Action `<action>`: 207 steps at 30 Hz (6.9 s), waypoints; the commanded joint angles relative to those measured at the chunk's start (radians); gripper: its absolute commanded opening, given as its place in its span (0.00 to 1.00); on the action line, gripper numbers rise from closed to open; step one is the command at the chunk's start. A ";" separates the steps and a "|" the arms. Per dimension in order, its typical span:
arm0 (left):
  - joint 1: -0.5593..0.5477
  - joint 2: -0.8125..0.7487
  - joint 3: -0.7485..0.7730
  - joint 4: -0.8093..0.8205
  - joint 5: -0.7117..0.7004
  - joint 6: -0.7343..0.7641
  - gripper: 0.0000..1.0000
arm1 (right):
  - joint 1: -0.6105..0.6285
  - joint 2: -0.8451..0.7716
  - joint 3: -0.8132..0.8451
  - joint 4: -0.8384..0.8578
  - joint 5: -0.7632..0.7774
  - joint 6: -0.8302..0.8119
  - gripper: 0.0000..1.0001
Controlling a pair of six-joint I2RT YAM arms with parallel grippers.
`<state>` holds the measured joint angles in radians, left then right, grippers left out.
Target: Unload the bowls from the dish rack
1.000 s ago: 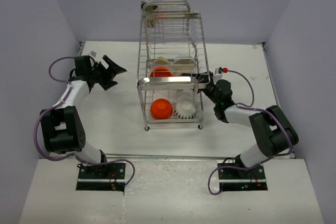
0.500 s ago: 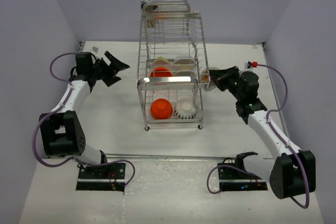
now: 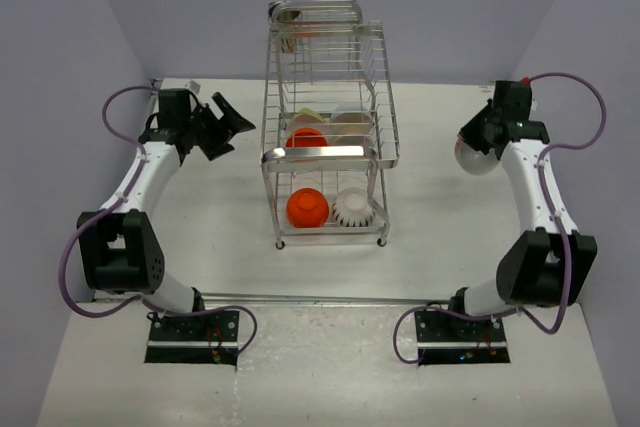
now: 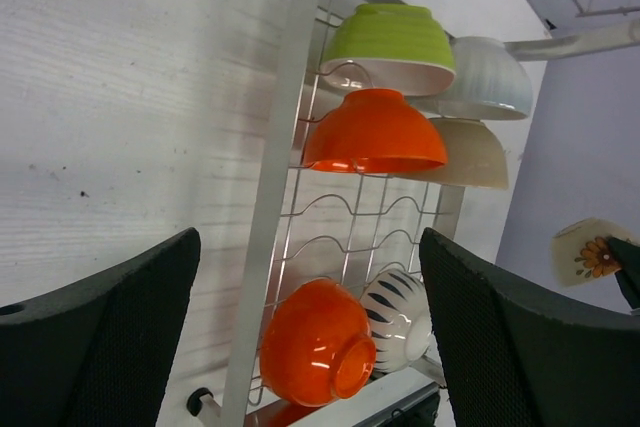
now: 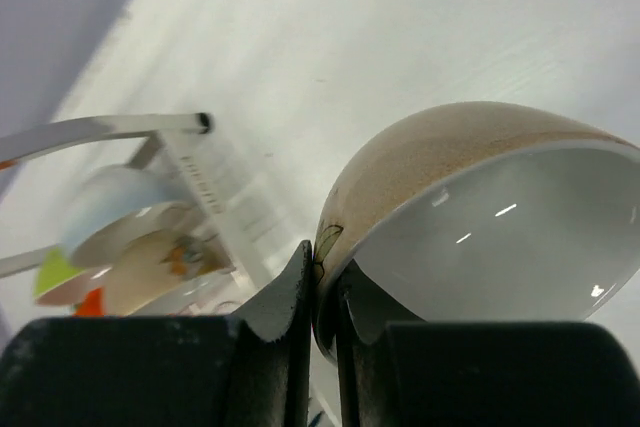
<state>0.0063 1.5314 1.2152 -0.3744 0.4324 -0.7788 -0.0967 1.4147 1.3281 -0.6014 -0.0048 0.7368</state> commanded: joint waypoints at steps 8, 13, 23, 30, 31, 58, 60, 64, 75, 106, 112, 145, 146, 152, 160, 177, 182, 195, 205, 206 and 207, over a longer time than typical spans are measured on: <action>0.004 0.050 0.108 -0.109 -0.073 0.085 0.90 | -0.069 0.243 0.175 -0.339 0.319 -0.207 0.00; 0.004 0.073 0.118 -0.118 -0.066 0.092 0.90 | -0.089 0.345 0.238 -0.409 0.371 -0.253 0.00; -0.021 0.105 0.135 -0.112 -0.021 0.073 0.90 | -0.103 0.475 0.218 -0.379 0.402 -0.336 0.00; -0.052 0.110 0.145 -0.101 -0.001 0.010 0.89 | -0.101 0.556 0.275 -0.377 0.371 -0.333 0.00; -0.057 0.110 0.142 -0.095 0.000 -0.002 0.89 | -0.101 0.563 0.281 -0.379 0.370 -0.333 0.00; -0.190 0.015 -0.250 0.627 0.022 -0.810 0.88 | -0.098 0.598 0.247 -0.305 0.301 -0.329 0.39; -0.213 0.021 -0.252 0.666 -0.009 -0.842 0.88 | -0.098 0.583 0.240 -0.298 0.299 -0.329 0.45; -0.255 0.019 -0.269 0.730 -0.095 -0.944 0.86 | -0.090 0.514 0.243 -0.301 0.293 -0.323 0.48; -0.379 0.015 -0.342 0.718 -0.326 -1.079 0.65 | -0.057 0.206 0.252 -0.264 0.168 -0.278 0.74; -0.491 0.167 -0.123 0.537 -0.643 -1.070 0.61 | 0.132 -0.378 0.070 -0.121 -0.158 -0.163 0.74; -0.486 0.188 -0.069 0.486 -0.635 -1.034 0.61 | 0.132 -0.395 0.060 -0.112 -0.162 -0.162 0.74; -0.428 0.243 -0.085 0.485 -0.624 -1.001 0.44 | 0.132 -0.471 -0.004 -0.104 -0.129 -0.151 0.74; -0.428 0.248 -0.086 0.486 -0.624 -1.001 0.44 | 0.132 -0.473 -0.001 -0.104 -0.124 -0.151 0.74; -0.425 0.274 -0.077 0.489 -0.610 -0.993 0.42 | 0.132 -0.494 -0.006 -0.112 -0.100 -0.157 0.74; -0.424 0.308 -0.060 0.503 -0.587 -1.002 0.18 | 0.132 -0.510 -0.021 -0.126 -0.087 -0.151 0.74; -0.420 0.217 -0.200 0.670 -0.500 -1.034 0.00 | 0.132 -0.479 -0.041 -0.101 -0.126 -0.145 0.74; -0.416 0.162 -0.295 0.790 -0.442 -1.039 0.00 | 0.132 -0.456 -0.066 -0.081 -0.152 -0.132 0.74; -0.312 0.044 -0.476 1.141 -0.267 -1.019 0.00 | 0.132 -0.362 -0.105 0.000 -0.317 -0.034 0.74; -0.278 0.115 -0.509 1.333 -0.176 -1.088 0.00 | 0.132 -0.278 -0.021 -0.012 -0.362 0.013 0.73; -0.273 0.099 -0.516 1.315 -0.182 -1.079 0.00 | 0.134 -0.272 -0.023 -0.012 -0.374 0.022 0.73; -0.258 0.089 -0.519 1.306 -0.172 -1.058 0.00 | 0.132 -0.261 -0.027 -0.014 -0.382 0.030 0.73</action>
<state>-0.2779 1.6741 0.7139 0.8410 0.2260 -1.8404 0.0326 1.1400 1.2579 -0.6315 -0.3325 0.7334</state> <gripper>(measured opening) 0.039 0.734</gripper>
